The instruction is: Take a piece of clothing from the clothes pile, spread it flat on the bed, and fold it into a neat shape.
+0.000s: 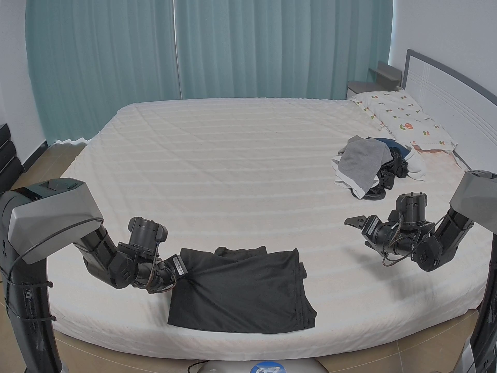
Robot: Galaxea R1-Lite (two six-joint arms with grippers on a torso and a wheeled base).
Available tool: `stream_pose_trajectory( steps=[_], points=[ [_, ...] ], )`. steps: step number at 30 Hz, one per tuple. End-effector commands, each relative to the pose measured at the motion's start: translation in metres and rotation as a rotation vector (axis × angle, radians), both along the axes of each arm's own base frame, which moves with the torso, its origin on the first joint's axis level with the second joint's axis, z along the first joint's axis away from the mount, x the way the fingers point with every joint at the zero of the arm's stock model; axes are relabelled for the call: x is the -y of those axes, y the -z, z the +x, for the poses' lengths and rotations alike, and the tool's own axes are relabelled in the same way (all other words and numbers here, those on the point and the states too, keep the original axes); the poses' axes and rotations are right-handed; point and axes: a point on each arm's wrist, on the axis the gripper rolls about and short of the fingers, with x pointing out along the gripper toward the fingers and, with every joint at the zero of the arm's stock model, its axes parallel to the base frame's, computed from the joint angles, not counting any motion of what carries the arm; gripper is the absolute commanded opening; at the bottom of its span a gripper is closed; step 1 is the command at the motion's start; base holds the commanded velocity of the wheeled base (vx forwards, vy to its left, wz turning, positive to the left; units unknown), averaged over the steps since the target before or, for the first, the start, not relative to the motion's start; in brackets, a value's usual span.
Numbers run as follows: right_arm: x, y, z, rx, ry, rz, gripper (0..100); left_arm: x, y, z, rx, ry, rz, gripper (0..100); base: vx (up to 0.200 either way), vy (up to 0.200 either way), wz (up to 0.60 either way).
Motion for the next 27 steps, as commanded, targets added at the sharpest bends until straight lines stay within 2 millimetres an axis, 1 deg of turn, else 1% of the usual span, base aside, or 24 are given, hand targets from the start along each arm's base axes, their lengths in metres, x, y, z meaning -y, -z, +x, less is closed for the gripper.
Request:
stream_pose_trajectory(
  steps=[1,8,15,16,24,25,27],
  points=[
    [-0.001,0.0,0.0,0.0,-0.003,0.0,100,-0.007,-0.002,-0.001,0.0,-0.019,0.001,0,0.0,0.2,0.0],
    [-0.001,0.001,0.0,-0.002,-0.003,0.0,100,-0.009,-0.002,-0.001,-0.003,-0.025,-0.004,0,0.0,0.2,0.0],
    [-0.001,0.001,0.0,-0.003,-0.003,0.0,100,-0.009,0.0,-0.001,-0.008,-0.029,-0.001,0,0.0,0.0,0.0],
    [-0.001,0.002,0.0,-0.005,-0.003,0.0,100,-0.009,0.0,-0.001,-0.007,-0.03,-0.003,100,0.0,0.0,0.0],
    [0.0,0.0,-0.003,-0.001,-0.002,-0.001,100,-0.011,-0.002,-0.002,-0.011,-0.052,-0.012,100,0.0,0.0,0.0],
    [0.0,-0.001,-0.005,-0.001,-0.002,-0.001,100,-0.013,-0.005,-0.002,-0.004,-0.059,-0.014,100,0.0,0.0,0.0],
    [0.002,-0.013,-0.014,0.018,-0.003,0.0,100,-0.023,-0.021,-0.005,0.029,-0.082,-0.031,100,0.0,0.0,0.0]
  ],
)
